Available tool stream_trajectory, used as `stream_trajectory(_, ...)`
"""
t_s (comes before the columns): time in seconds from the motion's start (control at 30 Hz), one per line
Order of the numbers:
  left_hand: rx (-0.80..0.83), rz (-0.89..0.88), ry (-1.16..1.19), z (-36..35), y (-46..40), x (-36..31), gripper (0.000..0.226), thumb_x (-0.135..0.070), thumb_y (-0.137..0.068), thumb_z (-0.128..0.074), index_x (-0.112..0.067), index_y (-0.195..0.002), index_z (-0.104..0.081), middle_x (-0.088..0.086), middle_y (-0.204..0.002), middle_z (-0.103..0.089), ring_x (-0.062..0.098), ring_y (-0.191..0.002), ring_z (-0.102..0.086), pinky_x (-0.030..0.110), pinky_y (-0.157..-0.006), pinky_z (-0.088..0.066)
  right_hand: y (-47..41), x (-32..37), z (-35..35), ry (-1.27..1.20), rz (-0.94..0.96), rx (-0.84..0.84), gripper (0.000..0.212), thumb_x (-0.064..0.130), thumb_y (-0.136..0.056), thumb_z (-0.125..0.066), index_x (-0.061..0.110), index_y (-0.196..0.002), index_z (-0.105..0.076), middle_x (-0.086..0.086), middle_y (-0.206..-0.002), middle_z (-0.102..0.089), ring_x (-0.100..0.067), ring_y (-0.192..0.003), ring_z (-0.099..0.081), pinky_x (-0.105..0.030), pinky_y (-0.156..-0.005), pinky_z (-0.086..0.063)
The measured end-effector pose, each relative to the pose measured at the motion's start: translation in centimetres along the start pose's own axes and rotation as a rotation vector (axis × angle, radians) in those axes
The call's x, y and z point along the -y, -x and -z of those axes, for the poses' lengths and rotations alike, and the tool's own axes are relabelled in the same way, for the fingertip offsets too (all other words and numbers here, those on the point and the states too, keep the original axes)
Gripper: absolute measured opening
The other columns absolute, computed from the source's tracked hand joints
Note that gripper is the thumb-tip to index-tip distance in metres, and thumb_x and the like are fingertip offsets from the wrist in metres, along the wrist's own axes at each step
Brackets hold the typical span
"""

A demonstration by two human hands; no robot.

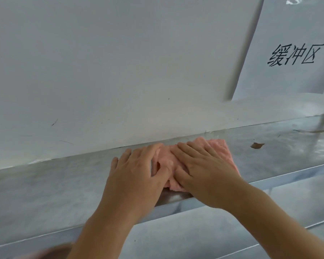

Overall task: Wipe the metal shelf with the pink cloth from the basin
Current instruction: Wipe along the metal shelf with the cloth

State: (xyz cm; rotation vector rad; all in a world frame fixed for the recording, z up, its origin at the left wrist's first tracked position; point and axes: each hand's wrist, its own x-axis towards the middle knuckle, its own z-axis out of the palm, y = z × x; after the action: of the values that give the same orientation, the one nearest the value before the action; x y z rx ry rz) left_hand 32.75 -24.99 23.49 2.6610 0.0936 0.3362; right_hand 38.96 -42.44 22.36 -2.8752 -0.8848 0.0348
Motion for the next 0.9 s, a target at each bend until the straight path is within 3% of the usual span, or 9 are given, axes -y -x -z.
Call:
stream_trajectory(0.2,-0.048,0.070,0.028,-2.0,-0.4,-4.5,0.051,-0.060,-0.095,-0.039,-0.053,-0.145,-0.038,-0.025,-0.147,-0.046,0.006,-0.135,-0.032,0.034,-0.112,-0.029,0.3,-3.0,0.3,-0.059,0.042,-0.046,0.095,0.064,-0.081,0.015,0.031,-0.167,-0.009,0.009,-0.177,-0.007,-0.013,-0.162,0.002,-0.043,-0.131,0.005)
stream_trajectory(0.33,-0.058,0.079,0.011,-3.5,-0.6,-7.4,0.048,-0.060,-0.097,-0.042,-0.053,-0.145,-0.038,-0.027,-0.149,-0.043,0.004,-0.137,-0.032,0.032,-0.111,-0.028,1.3,-8.1,1.1,-0.072,0.005,-0.018,0.067,0.054,-0.103,-0.011,0.031,-0.167,-0.009,0.008,-0.177,-0.004,-0.012,-0.162,0.003,-0.042,-0.131,0.005)
stream_trajectory(0.47,-0.069,0.104,-0.004,-5.1,-0.8,-10.5,0.049,-0.059,-0.098,-0.043,-0.051,-0.146,-0.039,-0.025,-0.151,-0.042,0.006,-0.139,-0.030,0.032,-0.111,-0.026,2.0,-13.5,2.1,-0.028,-0.006,0.006,0.078,0.057,-0.093,-0.002,0.030,-0.167,-0.008,0.006,-0.177,-0.005,-0.013,-0.162,0.001,-0.043,-0.131,0.002)
stream_trajectory(0.57,-0.072,0.116,-0.027,-6.4,-1.2,-12.8,0.049,-0.058,-0.098,-0.042,-0.050,-0.146,-0.039,-0.023,-0.152,-0.042,0.009,-0.139,-0.029,0.034,-0.113,-0.025,2.3,-15.7,2.6,-0.040,0.001,0.009,0.068,0.050,-0.102,-0.011,0.029,-0.167,-0.008,0.005,-0.177,-0.006,-0.014,-0.162,0.001,-0.044,-0.131,0.002)
stream_trajectory(0.67,-0.090,0.132,-0.055,-7.6,-1.8,-14.2,0.047,-0.057,-0.099,-0.042,-0.050,-0.145,-0.041,-0.021,-0.151,-0.044,0.012,-0.138,-0.032,0.036,-0.113,-0.025,3.8,-16.4,2.3,0.028,0.057,-0.088,0.062,0.048,-0.105,-0.014,0.028,-0.163,-0.026,0.005,-0.172,-0.027,-0.018,-0.159,-0.015,-0.045,-0.129,-0.005)
stream_trajectory(0.77,-0.105,0.161,-0.072,-8.2,-2.2,-15.1,0.047,-0.064,-0.099,-0.037,-0.049,-0.143,-0.043,-0.021,-0.150,-0.046,0.012,-0.137,-0.032,0.037,-0.112,-0.026,5.6,-16.6,2.0,0.078,0.088,-0.152,0.069,0.050,-0.098,-0.007,0.028,-0.155,-0.038,0.009,-0.161,-0.041,-0.017,-0.152,-0.027,-0.045,-0.126,-0.012)
stream_trajectory(0.83,-0.116,0.164,-0.091,-8.4,-2.2,-15.3,0.047,-0.063,-0.099,-0.037,-0.049,-0.143,-0.045,-0.022,-0.148,-0.047,0.010,-0.136,-0.031,0.036,-0.112,-0.026,5.1,-16.9,2.3,0.025,0.090,-0.120,0.065,0.049,-0.100,-0.011,0.028,-0.157,-0.036,0.008,-0.164,-0.038,-0.018,-0.154,-0.025,-0.046,-0.127,-0.011)
stream_trajectory(0.9,-0.125,0.158,-0.108,-8.5,-2.1,-15.1,0.045,-0.060,-0.100,-0.038,-0.048,-0.142,-0.047,-0.022,-0.146,-0.048,0.008,-0.134,-0.032,0.035,-0.112,-0.027,3.4,-17.4,2.6,-0.045,0.088,-0.050,0.062,0.048,-0.105,-0.016,0.029,-0.164,-0.024,0.006,-0.173,-0.024,-0.018,-0.160,-0.013,-0.045,-0.130,-0.004)
